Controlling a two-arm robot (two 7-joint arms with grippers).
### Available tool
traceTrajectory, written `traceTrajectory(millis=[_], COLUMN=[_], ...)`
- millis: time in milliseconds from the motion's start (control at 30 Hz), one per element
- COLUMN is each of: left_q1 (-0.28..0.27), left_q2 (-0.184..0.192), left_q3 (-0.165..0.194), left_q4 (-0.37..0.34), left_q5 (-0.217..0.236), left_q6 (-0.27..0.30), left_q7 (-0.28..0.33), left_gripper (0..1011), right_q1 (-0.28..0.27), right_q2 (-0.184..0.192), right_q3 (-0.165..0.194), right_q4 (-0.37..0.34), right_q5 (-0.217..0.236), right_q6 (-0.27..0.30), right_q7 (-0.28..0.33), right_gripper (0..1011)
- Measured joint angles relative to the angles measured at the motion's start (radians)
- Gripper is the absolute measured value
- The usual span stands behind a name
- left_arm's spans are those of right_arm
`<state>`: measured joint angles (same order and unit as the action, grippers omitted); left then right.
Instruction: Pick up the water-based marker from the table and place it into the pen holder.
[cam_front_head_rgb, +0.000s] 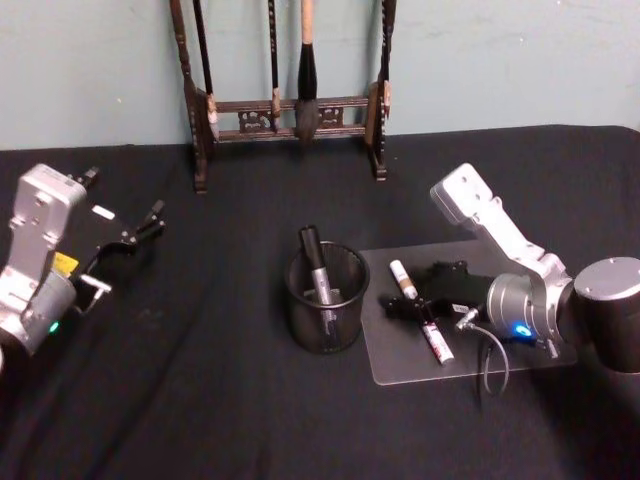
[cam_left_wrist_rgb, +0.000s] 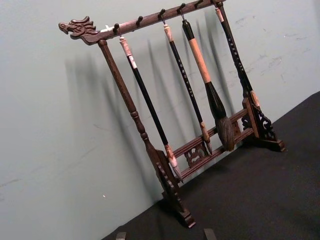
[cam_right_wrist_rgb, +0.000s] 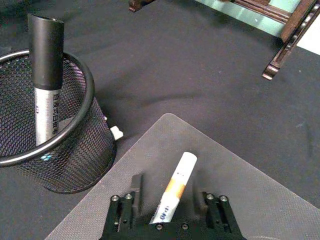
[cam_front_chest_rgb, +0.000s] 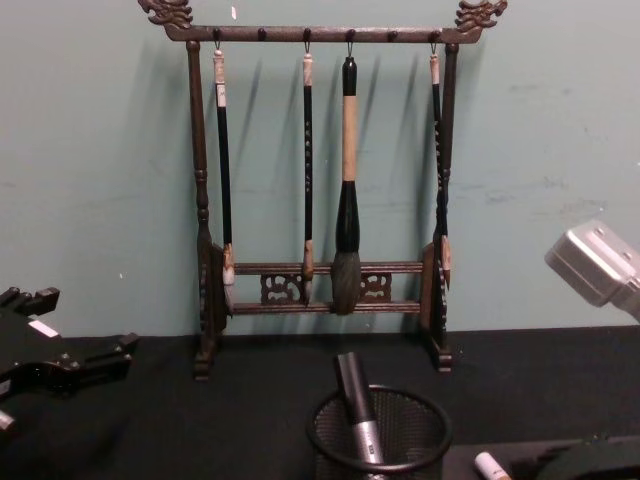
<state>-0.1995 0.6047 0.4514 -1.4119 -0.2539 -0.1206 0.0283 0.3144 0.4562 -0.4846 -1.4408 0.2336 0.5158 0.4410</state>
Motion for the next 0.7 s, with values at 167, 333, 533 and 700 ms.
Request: traceTrajectory(millis=[167, 333, 533, 700], left_q1=[0.0, 0.0, 0.0, 0.0], left_q2=[0.0, 0.0, 0.0, 0.0], left_q3=[0.0, 0.0, 0.0, 0.0], left_q4=[0.0, 0.0, 0.0, 0.0], left_q5=[0.0, 0.0, 0.0, 0.0], left_q6=[0.0, 0.0, 0.0, 0.0], left_q7=[0.0, 0.0, 0.0, 0.0], left_gripper=[1001, 1001, 1001, 1001], right_q1=[0.0, 0.0, 0.0, 0.0], right_q2=[0.0, 0.0, 0.0, 0.0], right_q3=[0.0, 0.0, 0.0, 0.0], right_q4=[0.0, 0.0, 0.0, 0.0], right_q5=[0.001, 0.001, 0.002, 0.002], right_q6=[0.0, 0.0, 0.0, 0.0], right_q7=[0.0, 0.0, 0.0, 0.0], right_gripper=[562, 385, 203, 176])
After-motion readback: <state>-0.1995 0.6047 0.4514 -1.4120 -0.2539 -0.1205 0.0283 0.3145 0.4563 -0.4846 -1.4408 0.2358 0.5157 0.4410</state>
